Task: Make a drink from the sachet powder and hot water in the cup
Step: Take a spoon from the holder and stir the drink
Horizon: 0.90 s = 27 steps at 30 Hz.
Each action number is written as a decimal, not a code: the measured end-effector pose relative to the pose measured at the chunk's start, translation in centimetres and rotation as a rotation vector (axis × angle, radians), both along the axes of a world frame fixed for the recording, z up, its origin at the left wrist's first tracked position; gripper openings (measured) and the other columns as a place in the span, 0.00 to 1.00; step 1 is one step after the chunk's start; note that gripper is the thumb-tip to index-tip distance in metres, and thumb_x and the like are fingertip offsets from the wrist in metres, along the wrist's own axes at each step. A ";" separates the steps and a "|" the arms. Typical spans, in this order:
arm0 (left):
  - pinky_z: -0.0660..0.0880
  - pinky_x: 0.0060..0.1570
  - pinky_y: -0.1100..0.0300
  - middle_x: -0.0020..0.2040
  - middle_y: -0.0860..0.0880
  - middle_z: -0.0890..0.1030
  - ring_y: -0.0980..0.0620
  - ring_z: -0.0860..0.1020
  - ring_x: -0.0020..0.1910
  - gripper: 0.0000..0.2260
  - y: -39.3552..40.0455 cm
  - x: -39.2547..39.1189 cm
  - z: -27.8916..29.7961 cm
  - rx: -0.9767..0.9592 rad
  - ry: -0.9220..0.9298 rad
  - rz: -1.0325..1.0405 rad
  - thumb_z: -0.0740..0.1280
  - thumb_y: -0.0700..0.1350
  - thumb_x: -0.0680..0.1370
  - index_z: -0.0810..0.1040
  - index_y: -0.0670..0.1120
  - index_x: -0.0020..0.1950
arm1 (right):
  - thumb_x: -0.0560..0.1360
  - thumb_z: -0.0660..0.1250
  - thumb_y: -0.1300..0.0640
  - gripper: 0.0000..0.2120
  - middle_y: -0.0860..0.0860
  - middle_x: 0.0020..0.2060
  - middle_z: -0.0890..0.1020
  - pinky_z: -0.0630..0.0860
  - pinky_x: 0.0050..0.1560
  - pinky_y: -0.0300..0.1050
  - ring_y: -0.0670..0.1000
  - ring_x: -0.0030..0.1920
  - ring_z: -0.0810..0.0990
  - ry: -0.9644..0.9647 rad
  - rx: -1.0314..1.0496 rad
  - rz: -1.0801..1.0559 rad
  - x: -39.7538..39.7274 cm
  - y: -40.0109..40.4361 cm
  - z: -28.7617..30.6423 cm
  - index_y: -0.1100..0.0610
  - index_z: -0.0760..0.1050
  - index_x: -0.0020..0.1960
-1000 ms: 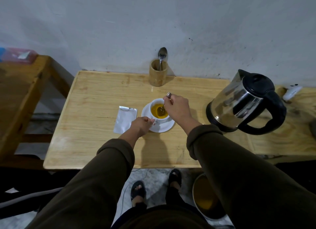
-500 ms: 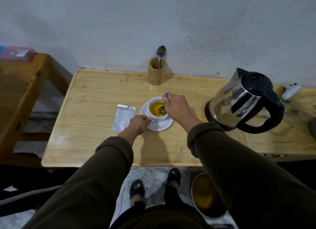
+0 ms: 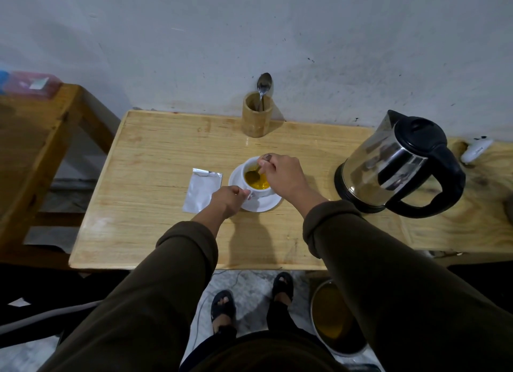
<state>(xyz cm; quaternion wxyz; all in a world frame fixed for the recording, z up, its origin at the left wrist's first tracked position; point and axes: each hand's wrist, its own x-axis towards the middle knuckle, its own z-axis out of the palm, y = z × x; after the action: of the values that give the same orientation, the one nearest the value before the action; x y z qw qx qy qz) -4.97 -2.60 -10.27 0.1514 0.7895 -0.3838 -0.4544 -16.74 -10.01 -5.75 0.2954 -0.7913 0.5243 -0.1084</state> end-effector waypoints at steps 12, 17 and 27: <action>0.71 0.61 0.52 0.63 0.40 0.77 0.42 0.75 0.62 0.21 0.0 -0.1 0.3 0.009 -0.032 -0.027 0.56 0.55 0.80 0.77 0.43 0.64 | 0.81 0.55 0.57 0.14 0.58 0.50 0.82 0.66 0.43 0.42 0.59 0.52 0.79 0.121 -0.126 0.074 -0.3 -0.6 0.4 0.60 0.78 0.55; 0.70 0.63 0.52 0.64 0.41 0.76 0.42 0.74 0.64 0.21 0.1 -0.2 0.5 0.009 -0.029 -0.025 0.56 0.55 0.81 0.76 0.42 0.65 | 0.80 0.55 0.58 0.15 0.58 0.54 0.83 0.76 0.55 0.50 0.59 0.55 0.79 0.113 -0.115 0.082 -0.1 -0.3 0.3 0.58 0.79 0.57; 0.71 0.63 0.51 0.65 0.40 0.76 0.42 0.73 0.64 0.22 0.2 -0.3 0.6 0.010 -0.055 -0.064 0.55 0.55 0.81 0.75 0.42 0.66 | 0.79 0.59 0.56 0.10 0.59 0.47 0.83 0.75 0.52 0.49 0.58 0.50 0.79 0.033 0.004 0.110 -0.4 -0.5 0.8 0.60 0.77 0.52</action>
<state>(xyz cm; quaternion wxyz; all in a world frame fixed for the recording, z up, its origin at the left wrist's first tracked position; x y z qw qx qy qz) -5.23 -2.41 -9.66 0.1223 0.7898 -0.4107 -0.4388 -17.17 -10.51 -4.93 0.2940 -0.8199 0.4850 -0.0778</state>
